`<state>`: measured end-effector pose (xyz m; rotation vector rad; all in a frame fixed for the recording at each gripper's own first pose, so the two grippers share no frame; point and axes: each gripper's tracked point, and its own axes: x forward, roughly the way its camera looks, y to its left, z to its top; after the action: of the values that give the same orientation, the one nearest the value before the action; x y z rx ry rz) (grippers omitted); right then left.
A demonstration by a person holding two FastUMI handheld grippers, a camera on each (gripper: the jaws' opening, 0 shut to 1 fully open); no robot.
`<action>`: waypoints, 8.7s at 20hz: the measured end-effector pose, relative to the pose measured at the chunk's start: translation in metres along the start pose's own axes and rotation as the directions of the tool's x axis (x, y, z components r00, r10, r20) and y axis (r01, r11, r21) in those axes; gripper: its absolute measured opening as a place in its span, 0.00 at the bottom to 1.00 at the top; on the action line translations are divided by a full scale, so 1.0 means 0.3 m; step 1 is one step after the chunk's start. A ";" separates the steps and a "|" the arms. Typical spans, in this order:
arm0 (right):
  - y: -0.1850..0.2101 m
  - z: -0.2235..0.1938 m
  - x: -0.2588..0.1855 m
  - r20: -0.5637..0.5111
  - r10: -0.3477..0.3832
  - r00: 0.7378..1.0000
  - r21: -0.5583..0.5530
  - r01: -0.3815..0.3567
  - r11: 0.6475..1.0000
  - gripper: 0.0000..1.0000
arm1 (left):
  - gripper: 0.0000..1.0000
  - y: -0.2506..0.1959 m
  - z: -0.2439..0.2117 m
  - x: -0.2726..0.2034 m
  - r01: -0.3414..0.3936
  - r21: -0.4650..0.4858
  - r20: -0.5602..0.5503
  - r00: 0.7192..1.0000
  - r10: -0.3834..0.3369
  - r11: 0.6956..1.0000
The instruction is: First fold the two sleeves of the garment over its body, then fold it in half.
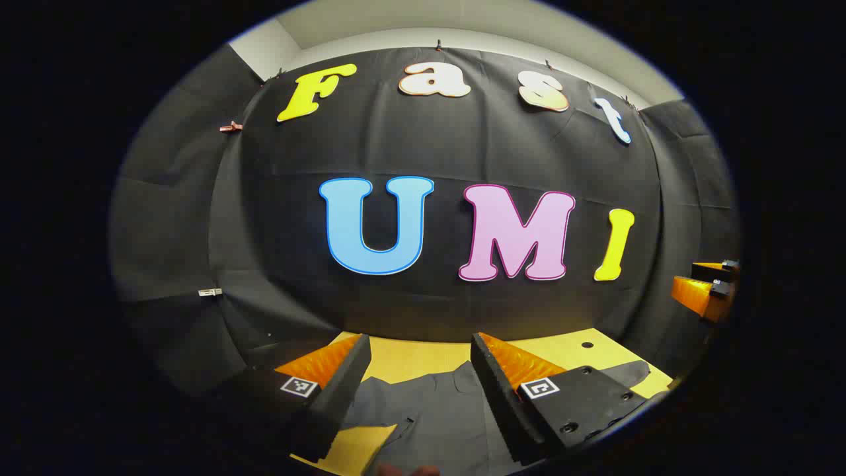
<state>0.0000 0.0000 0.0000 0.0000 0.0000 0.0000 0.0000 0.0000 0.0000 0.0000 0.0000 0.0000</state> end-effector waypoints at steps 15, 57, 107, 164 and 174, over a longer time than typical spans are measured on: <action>-0.115 -0.024 0.055 0.000 -0.004 1.000 0.029 0.004 1.000 0.98 | 0.96 -0.087 -0.005 0.040 -0.010 0.026 0.003 1.000 0.010 1.000; -1.027 -1.558 0.308 -0.682 -0.154 0.715 0.100 0.299 0.949 0.99 | 0.97 -0.392 -0.197 0.107 -0.095 0.120 -0.136 0.984 0.112 0.988; 0.419 -0.573 0.476 -0.259 0.135 0.956 0.197 -0.084 0.977 0.08 | 0.98 0.987 -0.704 0.068 -0.235 0.031 -0.300 0.925 0.234 0.971; 0.015 -0.977 0.083 -0.502 0.000 0.865 0.189 0.109 0.976 0.81 | 0.18 0.672 -0.447 0.269 -0.136 0.009 -0.265 0.955 0.133 0.991; -0.176 -1.041 -0.024 -0.528 -0.031 0.849 0.211 0.167 0.963 0.96 | 0.18 0.202 -0.334 0.319 0.048 -0.007 -0.242 0.969 -0.048 0.999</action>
<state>-0.0073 -0.0529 -0.3122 0.2551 0.5492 -0.1053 0.0957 0.0607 -0.1002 -0.0014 0.2449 -0.0486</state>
